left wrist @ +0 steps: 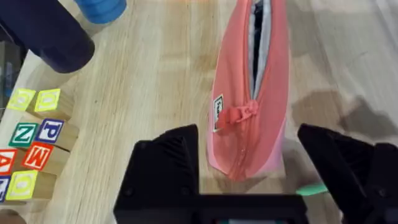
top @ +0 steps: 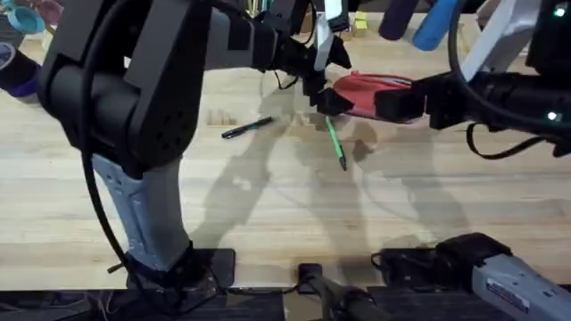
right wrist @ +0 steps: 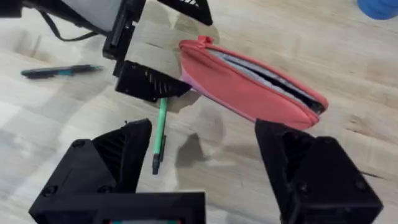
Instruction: Unzip the bag, pick up the pens from the table one at a time and place them inside, then zip the bag closed.
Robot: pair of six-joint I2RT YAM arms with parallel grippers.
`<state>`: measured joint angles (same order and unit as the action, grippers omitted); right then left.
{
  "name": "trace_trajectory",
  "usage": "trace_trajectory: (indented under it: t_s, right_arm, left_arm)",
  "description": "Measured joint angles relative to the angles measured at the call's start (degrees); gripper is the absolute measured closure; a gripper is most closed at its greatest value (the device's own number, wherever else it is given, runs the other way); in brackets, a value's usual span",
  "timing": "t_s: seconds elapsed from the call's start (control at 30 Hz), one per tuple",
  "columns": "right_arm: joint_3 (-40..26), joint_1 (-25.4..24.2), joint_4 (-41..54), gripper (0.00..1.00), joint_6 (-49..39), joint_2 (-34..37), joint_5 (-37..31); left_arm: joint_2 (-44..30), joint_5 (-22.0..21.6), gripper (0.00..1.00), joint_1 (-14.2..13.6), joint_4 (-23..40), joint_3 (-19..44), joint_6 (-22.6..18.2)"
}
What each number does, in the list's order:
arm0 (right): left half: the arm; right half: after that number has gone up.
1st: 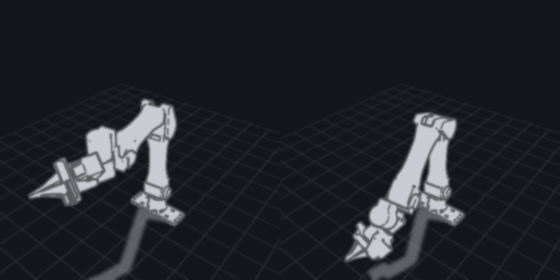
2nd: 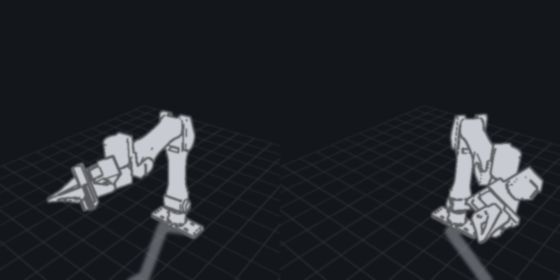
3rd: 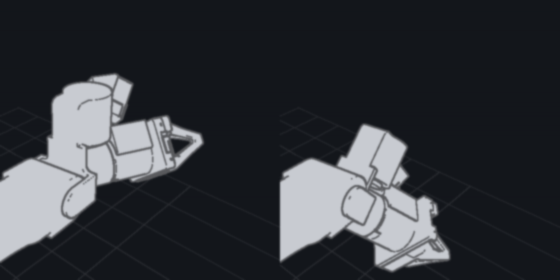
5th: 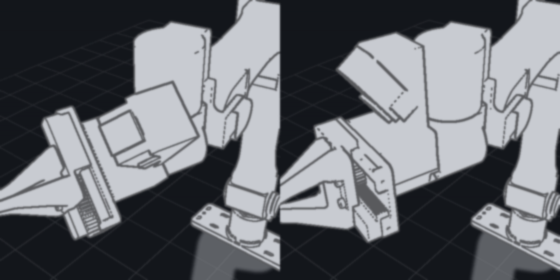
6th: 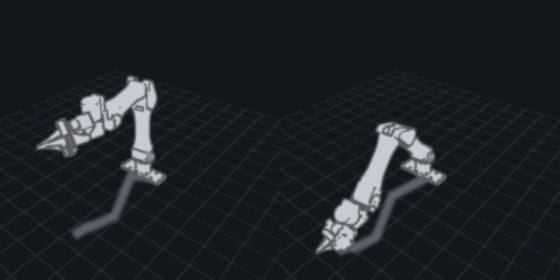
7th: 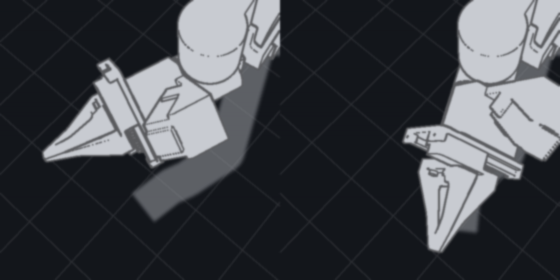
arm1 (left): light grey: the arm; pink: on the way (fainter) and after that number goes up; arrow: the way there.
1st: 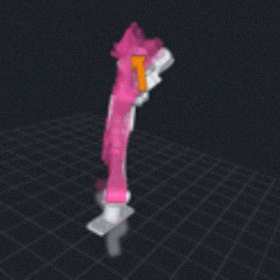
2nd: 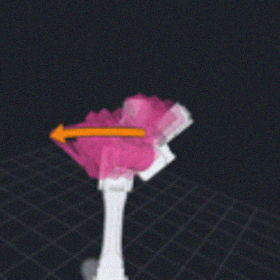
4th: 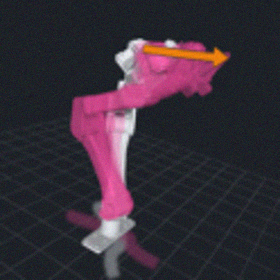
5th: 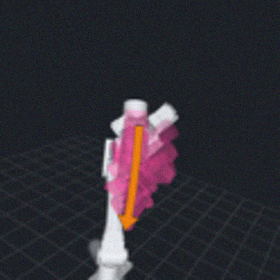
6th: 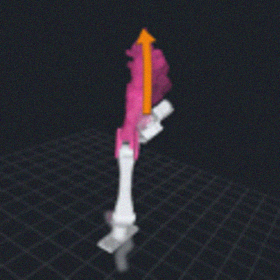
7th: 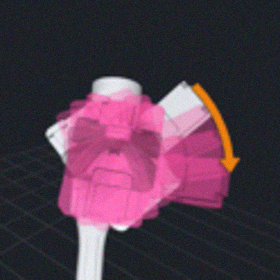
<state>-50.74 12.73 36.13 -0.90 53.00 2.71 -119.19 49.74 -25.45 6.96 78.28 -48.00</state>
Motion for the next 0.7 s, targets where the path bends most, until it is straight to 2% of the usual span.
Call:
trace_trajectory:
  t_s: [0.13,0.27,0.47,0.7]
  right_arm:
    - [-2.25,0.0,0.0,0.005,-0.14,2.08,-0.36]
    - [-5.77,0.0,-0.05,0.005,-0.98,5.4,-0.39]
    - [-10.44,0.0,-0.07,0.005,-2.4,11.04,-0.41]
    - [-14.04,-0.62,0.05,0.006,-4.19,15.83,-0.39]
  left_arm:
    - [1.6,-0.02,0.008,0.56,0.14,0.0,1.71]
    - [7.38,-0.74,0.008,1.9,2.13,0.0,4.86]
    - [17.22,-3.86,0.008,4.3,12.0,0.11,6.91]
    - [25.83,-8.18,0.008,5.63,25.47,0.11,7.72]
